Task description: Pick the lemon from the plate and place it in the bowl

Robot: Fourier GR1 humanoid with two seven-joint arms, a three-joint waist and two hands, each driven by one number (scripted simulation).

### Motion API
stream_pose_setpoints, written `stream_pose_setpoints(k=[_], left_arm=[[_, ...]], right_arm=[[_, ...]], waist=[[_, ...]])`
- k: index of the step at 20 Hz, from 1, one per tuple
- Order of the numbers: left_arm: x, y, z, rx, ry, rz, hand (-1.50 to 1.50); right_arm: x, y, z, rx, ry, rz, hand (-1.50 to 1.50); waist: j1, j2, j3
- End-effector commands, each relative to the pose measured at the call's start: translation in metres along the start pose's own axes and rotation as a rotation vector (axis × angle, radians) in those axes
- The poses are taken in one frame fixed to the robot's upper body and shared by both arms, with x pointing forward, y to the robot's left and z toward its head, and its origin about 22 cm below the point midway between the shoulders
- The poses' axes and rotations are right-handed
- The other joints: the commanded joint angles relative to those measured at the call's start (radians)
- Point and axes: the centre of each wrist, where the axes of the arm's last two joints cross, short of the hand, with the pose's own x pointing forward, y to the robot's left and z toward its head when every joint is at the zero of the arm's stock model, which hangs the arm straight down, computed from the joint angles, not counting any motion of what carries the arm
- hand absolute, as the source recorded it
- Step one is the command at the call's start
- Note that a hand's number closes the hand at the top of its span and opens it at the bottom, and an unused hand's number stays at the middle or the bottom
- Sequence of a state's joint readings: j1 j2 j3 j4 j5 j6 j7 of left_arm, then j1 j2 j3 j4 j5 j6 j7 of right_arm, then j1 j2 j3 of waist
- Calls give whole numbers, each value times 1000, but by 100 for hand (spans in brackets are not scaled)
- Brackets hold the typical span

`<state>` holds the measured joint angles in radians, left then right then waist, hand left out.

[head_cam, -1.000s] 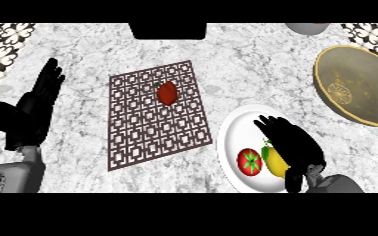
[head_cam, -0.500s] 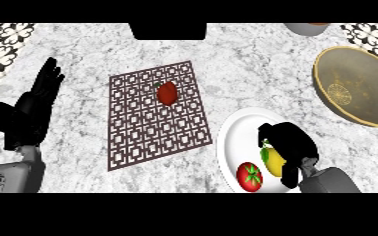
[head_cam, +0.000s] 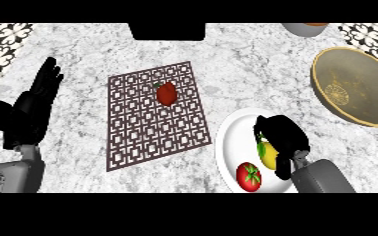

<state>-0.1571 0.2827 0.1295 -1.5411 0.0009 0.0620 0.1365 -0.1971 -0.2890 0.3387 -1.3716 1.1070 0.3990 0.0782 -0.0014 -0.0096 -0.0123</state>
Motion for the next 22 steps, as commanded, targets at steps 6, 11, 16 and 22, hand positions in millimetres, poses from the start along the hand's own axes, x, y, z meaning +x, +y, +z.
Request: stream_pose_setpoints(k=[6,11,16,22], left_arm=[[3,-5,-2,-21,-23,7,0],[6,-11,-4,-58,-17,10,0],[-5,-11,5,-48,-6,19,0],[0,-6,2,-13,-5,-18,0]], right_arm=[[-29,-57,-37,-190,639,-458,150],[-23,-131,-60,-355,854,-494,150],[-5,-194,-53,-618,969,-369,150],[21,-252,-32,-965,1042,-378,150]], waist=[[29,28,13],[64,28,13],[39,16,11],[26,12,12]])
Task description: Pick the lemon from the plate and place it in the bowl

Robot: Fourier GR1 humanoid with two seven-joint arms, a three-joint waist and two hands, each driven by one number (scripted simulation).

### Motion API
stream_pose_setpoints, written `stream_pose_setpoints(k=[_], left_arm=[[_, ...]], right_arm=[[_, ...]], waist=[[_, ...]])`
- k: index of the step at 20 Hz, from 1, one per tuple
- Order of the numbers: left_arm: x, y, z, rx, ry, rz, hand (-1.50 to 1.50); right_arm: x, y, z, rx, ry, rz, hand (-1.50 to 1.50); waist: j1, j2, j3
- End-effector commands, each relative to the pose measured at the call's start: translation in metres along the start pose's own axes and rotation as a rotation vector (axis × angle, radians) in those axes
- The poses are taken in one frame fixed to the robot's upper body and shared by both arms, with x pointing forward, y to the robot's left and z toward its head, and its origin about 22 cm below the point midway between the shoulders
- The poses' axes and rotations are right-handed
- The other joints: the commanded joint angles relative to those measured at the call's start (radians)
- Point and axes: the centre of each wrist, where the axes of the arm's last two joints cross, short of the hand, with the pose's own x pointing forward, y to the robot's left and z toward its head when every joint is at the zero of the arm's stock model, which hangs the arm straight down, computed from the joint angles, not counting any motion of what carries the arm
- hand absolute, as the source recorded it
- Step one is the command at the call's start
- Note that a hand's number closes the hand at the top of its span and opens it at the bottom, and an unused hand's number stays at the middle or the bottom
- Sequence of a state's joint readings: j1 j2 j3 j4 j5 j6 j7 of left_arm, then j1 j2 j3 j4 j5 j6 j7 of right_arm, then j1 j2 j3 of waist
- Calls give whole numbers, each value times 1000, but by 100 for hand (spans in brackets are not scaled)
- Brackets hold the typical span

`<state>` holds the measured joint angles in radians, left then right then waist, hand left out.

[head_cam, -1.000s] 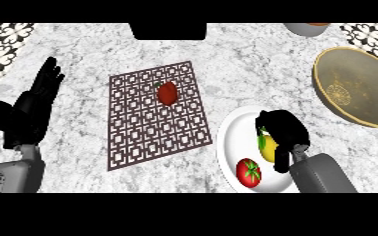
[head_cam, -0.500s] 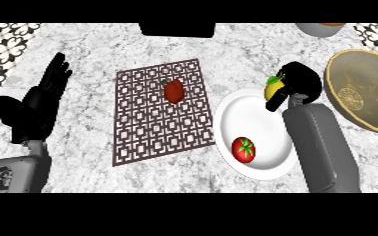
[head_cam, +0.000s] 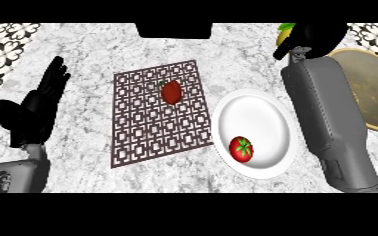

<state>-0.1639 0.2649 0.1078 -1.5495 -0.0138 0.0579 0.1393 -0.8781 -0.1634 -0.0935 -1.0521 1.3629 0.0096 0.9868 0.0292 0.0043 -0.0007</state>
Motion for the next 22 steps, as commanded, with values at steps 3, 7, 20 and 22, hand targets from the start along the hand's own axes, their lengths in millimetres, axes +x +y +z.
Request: stream_pose_setpoints(k=[3,7,20,22], left_arm=[[13,9,-9,21,1,-7,0],[-12,2,15,22,4,-11,0],[1,1,7,26,14,7,0],[-25,2,19,15,6,-4,0]], right_arm=[[22,-60,-5,-195,87,-117,150],[12,-67,-19,-201,132,-151,150],[-117,-14,-102,-180,169,-281,150],[-136,-13,-115,-189,189,-267,150]], waist=[[-22,-4,0],[-19,-4,0],[-18,0,2],[-17,0,1]])
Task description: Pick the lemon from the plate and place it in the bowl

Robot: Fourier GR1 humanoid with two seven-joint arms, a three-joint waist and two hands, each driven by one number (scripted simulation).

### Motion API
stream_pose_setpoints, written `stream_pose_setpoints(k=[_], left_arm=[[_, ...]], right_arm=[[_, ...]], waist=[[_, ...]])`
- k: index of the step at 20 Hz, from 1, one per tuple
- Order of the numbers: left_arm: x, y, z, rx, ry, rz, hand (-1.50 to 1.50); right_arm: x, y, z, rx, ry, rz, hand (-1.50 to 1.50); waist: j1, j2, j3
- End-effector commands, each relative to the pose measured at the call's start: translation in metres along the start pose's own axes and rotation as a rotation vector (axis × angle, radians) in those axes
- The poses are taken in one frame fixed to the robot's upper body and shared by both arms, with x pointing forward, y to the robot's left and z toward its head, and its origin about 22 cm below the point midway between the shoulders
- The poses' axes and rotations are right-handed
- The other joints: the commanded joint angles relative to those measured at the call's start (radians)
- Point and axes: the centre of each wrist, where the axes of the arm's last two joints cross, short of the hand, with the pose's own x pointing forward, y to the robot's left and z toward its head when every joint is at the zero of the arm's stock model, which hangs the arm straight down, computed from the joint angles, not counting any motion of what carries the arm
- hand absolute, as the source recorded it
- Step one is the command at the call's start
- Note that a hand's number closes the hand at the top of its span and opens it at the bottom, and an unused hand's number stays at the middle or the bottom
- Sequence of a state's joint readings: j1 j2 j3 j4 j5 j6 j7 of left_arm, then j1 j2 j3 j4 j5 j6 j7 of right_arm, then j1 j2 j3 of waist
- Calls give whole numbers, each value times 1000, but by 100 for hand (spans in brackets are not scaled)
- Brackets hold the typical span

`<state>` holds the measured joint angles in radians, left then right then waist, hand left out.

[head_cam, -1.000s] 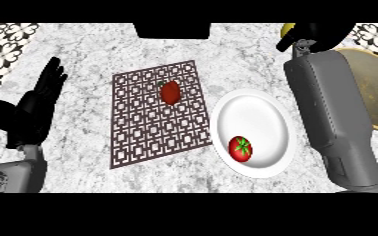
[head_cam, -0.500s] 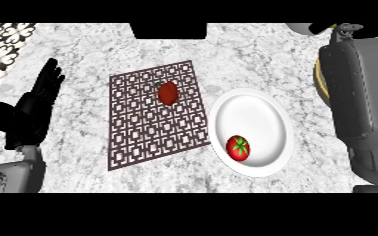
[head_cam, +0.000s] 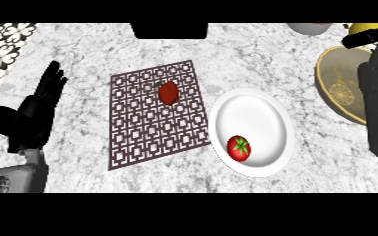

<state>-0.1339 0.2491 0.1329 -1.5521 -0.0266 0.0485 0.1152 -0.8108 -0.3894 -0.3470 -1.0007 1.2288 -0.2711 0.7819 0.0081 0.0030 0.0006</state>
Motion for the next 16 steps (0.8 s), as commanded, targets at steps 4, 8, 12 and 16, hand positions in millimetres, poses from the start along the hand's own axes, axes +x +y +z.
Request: stream_pose_setpoints(k=[4,8,12,16], left_arm=[[-8,11,9,-4,8,16,0],[8,3,1,-22,-2,6,0],[9,-11,-10,-8,3,15,0],[5,6,-14,0,12,-3,0]], right_arm=[[-54,13,-44,9,10,-16,150],[-87,36,-49,-14,25,-4,150],[-121,44,-54,233,273,91,150],[-133,38,-62,324,202,83,-150]], waist=[[9,2,0],[14,5,1],[2,6,1],[0,2,0]])
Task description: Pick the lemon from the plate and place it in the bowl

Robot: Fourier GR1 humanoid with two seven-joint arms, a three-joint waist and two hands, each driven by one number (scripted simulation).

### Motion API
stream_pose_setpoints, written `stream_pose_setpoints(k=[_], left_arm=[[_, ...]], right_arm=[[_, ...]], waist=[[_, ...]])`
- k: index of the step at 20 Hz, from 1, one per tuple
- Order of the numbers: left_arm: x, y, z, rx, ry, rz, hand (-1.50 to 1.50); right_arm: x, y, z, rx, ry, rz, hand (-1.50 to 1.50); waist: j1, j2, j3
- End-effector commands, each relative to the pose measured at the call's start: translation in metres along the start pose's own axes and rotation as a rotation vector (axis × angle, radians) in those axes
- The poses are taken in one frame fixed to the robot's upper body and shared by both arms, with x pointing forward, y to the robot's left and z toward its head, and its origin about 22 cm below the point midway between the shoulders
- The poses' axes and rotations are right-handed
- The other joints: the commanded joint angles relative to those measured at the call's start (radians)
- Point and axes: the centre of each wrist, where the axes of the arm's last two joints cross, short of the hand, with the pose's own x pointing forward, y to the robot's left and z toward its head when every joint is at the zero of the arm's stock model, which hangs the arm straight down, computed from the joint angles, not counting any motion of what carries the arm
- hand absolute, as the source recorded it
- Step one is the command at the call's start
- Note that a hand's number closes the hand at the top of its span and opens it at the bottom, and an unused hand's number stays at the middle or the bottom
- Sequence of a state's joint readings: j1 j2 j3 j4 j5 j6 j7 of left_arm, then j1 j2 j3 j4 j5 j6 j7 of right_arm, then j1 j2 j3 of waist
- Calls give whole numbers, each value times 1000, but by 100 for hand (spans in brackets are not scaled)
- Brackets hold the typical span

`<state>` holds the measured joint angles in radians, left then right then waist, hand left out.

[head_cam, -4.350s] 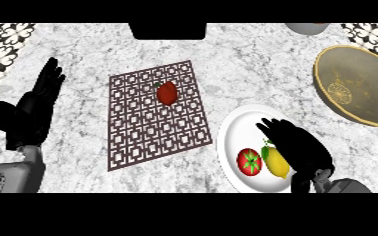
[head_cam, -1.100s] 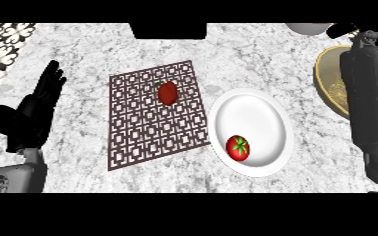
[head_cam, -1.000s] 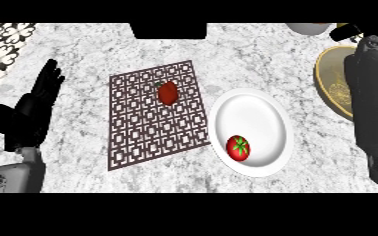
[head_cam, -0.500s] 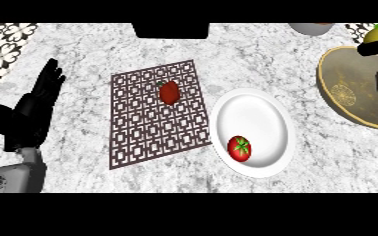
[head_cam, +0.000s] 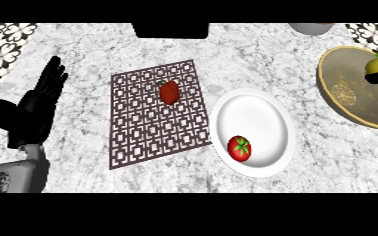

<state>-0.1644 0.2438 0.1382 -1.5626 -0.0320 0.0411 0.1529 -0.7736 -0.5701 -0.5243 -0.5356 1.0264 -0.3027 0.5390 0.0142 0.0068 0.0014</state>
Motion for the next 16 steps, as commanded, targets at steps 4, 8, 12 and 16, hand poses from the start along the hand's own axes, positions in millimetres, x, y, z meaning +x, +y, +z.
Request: stream_pose_setpoints(k=[4,8,12,16], left_arm=[[-4,-4,5,11,-6,-1,0],[-14,7,2,27,37,-7,0],[-2,12,0,19,20,-4,0],[-6,22,9,42,21,-19,0]], right_arm=[[-21,-9,-14,49,-91,-232,-150],[-27,-4,-9,-69,-87,-566,-150],[-35,-29,-17,-175,-101,-836,-150],[-101,-47,-24,-165,-99,-903,-150]], waist=[[-2,-4,0],[-24,-8,2],[-29,-13,2],[-47,-19,-2]])
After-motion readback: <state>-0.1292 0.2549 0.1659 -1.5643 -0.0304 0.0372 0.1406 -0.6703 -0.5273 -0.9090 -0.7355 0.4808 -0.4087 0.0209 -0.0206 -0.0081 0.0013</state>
